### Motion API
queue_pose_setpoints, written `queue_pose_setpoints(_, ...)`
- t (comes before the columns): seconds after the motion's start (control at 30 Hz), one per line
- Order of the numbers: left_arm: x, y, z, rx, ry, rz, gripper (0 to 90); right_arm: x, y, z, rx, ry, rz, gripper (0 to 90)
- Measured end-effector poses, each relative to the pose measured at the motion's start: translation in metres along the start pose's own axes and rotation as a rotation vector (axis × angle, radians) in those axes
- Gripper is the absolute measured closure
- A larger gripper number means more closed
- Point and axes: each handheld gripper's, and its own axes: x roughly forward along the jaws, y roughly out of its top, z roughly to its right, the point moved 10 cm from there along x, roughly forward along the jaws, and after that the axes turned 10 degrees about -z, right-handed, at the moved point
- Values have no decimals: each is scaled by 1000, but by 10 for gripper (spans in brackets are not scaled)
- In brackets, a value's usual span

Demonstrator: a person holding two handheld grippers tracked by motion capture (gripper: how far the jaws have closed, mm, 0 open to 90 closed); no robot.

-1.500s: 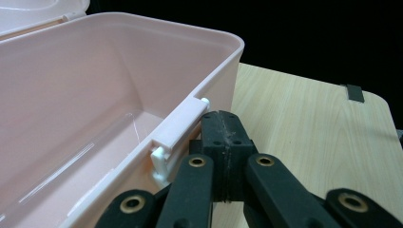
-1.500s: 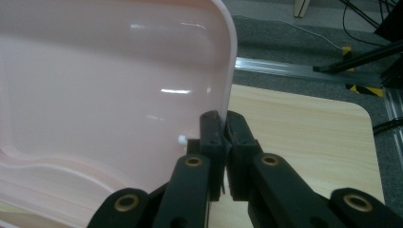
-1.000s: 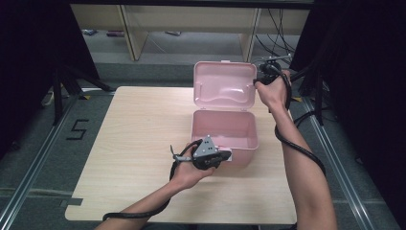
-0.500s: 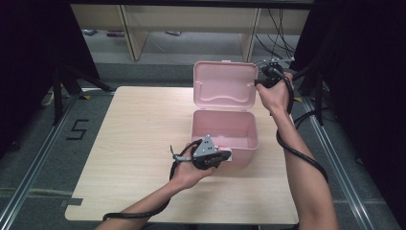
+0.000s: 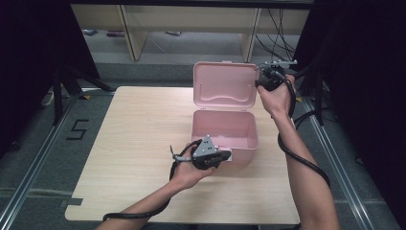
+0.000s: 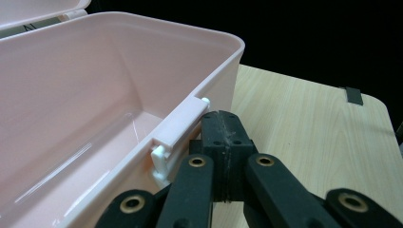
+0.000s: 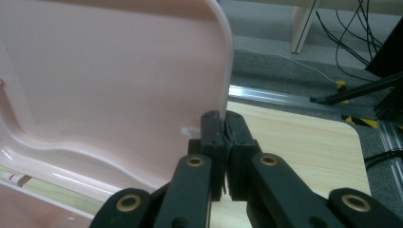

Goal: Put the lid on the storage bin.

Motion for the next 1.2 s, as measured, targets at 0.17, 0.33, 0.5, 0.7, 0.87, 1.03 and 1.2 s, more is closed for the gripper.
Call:
queue_pose_setpoints(0.17,0,0,0,0,-1,-1,899,-4,-2,-2,3,0,9,892)
queue_pose_setpoints(0.33,0,0,0,0,-2,0,899,-6,-3,-1,-19,1,21,892)
queue_pose_setpoints(0.5,0,0,0,-1,-1,0,899,-8,-5,-2,-21,-1,27,893)
queue_pose_setpoints(0.7,0,0,0,-2,-3,0,899,-11,-7,-4,-12,-4,38,893)
queue_pose_setpoints(0.87,0,0,0,-2,-3,-1,899,-12,-8,-3,-25,-9,49,894)
queue_pose_setpoints(1.03,0,0,0,-2,-3,-2,899,-14,-9,-5,-24,-5,62,894)
queue_pose_setpoints(1.2,0,0,0,-3,-3,-1,899,-17,-12,-7,-17,-3,65,893)
